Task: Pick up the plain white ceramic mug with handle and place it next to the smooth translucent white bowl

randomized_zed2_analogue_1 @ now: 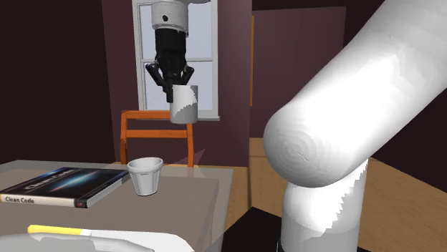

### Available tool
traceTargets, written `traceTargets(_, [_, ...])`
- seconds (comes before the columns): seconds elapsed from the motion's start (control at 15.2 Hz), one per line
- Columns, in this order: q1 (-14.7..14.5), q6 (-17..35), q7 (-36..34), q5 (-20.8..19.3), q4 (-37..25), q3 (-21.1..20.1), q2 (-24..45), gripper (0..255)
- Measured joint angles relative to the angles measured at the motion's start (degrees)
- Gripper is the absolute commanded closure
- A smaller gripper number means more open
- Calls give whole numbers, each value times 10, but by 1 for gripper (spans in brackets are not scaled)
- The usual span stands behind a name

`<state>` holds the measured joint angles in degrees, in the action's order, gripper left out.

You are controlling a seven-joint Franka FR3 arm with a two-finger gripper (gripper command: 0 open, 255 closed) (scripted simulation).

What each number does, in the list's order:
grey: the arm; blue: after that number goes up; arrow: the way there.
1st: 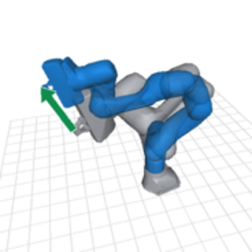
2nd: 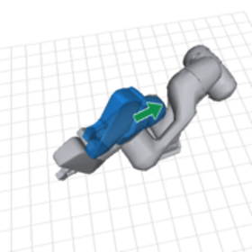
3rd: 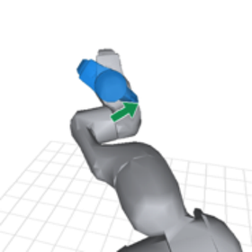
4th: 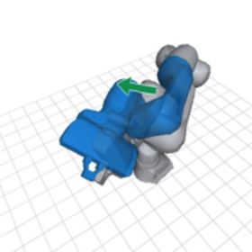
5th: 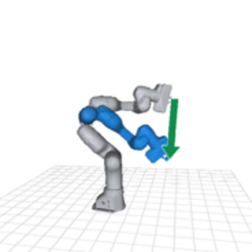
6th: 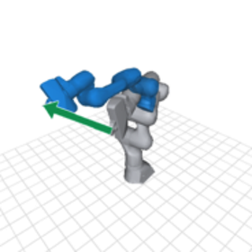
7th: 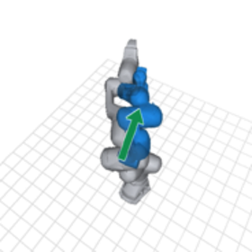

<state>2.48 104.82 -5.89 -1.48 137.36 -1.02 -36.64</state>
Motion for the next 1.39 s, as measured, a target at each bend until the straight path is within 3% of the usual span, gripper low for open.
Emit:
traceTargets(0.86, [-74,-27,-178,89,9,-154,-37,255])
traceTargets(1.39, [-105,-32,-294,134,-43,-257,-1,255])
